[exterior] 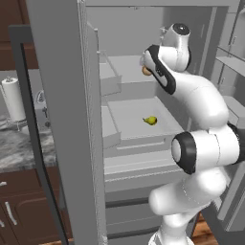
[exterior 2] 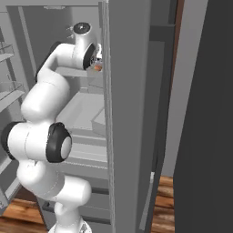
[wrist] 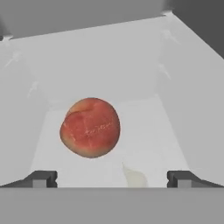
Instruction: Pick the peach and pear from the fridge and place them inside the tupperware on the counter.
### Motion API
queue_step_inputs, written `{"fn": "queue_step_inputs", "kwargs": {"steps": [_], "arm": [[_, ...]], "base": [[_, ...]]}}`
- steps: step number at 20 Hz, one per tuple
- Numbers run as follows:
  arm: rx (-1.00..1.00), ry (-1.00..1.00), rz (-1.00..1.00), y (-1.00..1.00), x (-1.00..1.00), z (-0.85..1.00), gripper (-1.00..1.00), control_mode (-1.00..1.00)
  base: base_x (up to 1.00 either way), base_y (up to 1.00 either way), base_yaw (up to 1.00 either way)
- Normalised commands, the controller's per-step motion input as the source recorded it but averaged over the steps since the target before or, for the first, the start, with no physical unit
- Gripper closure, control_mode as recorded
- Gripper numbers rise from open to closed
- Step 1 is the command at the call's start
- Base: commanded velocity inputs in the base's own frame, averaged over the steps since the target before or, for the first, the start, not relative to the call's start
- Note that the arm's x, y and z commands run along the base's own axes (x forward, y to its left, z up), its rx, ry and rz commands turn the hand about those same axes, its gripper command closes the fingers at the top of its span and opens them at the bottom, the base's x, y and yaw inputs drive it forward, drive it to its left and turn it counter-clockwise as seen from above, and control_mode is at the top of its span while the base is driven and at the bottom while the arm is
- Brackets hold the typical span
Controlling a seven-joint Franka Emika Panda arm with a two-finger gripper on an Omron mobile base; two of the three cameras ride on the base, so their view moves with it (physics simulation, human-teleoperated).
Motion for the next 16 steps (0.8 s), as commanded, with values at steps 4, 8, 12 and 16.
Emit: {"fn": "queue_step_inputs", "kwargs": {"steps": [4,8,12,16], "arm": [[0.0,0.02,0.0,0.1,0.52,-0.14,-1.0,-1.0],[0.0,0.02,0.0,0.12,0.48,-0.18,-1.0,-1.0],[0.0,0.01,0.0,0.05,0.49,-0.21,-1.0,-1.0],[0.0,0.02,0.0,0.0,0.34,-0.19,-1.0,-1.0]], "base": [[0.0,0.0,0.0],[0.0,0.0,0.0],[0.0,0.0,0.0],[0.0,0.0,0.0]]}}
